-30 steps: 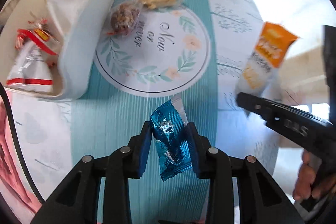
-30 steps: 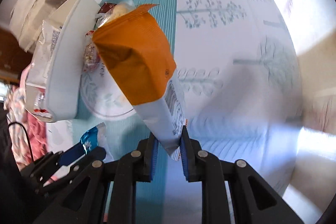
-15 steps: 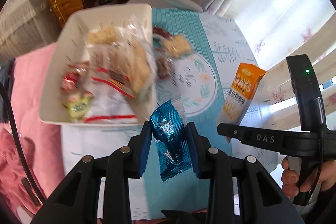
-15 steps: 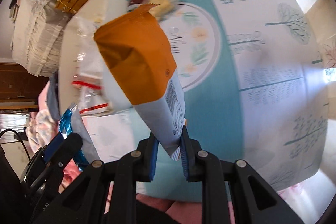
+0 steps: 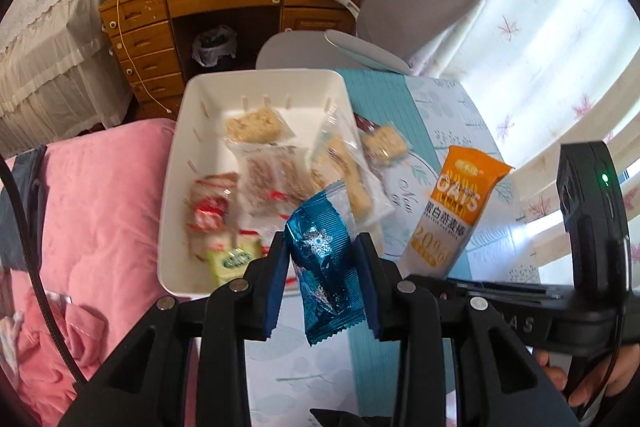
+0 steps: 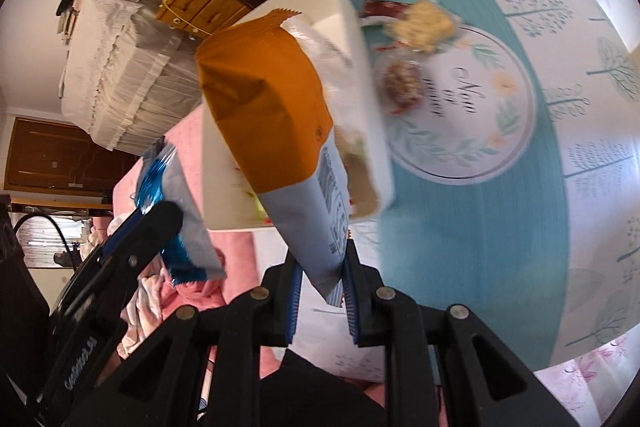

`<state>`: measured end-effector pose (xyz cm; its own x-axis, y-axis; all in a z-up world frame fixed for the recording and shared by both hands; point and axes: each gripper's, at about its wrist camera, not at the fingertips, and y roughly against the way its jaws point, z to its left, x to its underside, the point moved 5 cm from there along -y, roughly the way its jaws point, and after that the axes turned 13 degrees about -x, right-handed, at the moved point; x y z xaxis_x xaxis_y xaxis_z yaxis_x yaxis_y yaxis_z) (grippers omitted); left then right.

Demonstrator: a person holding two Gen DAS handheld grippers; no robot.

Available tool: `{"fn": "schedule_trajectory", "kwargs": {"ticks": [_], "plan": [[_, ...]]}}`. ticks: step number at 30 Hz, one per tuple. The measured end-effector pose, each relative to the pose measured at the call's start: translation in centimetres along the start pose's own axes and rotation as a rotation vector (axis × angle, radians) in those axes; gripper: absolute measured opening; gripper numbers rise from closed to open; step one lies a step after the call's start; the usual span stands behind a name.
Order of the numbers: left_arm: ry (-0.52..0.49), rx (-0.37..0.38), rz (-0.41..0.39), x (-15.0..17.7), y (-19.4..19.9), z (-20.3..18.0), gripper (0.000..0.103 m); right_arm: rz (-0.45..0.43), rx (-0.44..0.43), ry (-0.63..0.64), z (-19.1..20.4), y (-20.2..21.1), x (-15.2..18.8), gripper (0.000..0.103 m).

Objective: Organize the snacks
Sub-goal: 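Carry the oat bar and blue candy over the white tray and open both grippers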

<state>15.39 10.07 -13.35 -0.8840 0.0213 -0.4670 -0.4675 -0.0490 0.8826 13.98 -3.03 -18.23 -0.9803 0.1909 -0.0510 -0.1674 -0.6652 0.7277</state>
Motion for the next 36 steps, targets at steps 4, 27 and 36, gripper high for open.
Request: {"fn": "schedule_trajectory", "kwargs": {"ticks": [4,27,36], "plan": [[0.002,0.002,-0.006,-0.5,-0.5,2.1,0.032,-0.012,-0.023,0.013,2.4,-1.6,0.1,0.019],[0.119,0.056,0.03,-0.9,-3.2,8.4,0.075,-0.067,-0.059,-0.019,4.6,-4.5,-0.6,0.034],[0.123,0.067,0.072,0.3,-3.0,6.7,0.077,-0.077,-0.059,-0.022,3.3,-2.8,0.0,0.044]]}}
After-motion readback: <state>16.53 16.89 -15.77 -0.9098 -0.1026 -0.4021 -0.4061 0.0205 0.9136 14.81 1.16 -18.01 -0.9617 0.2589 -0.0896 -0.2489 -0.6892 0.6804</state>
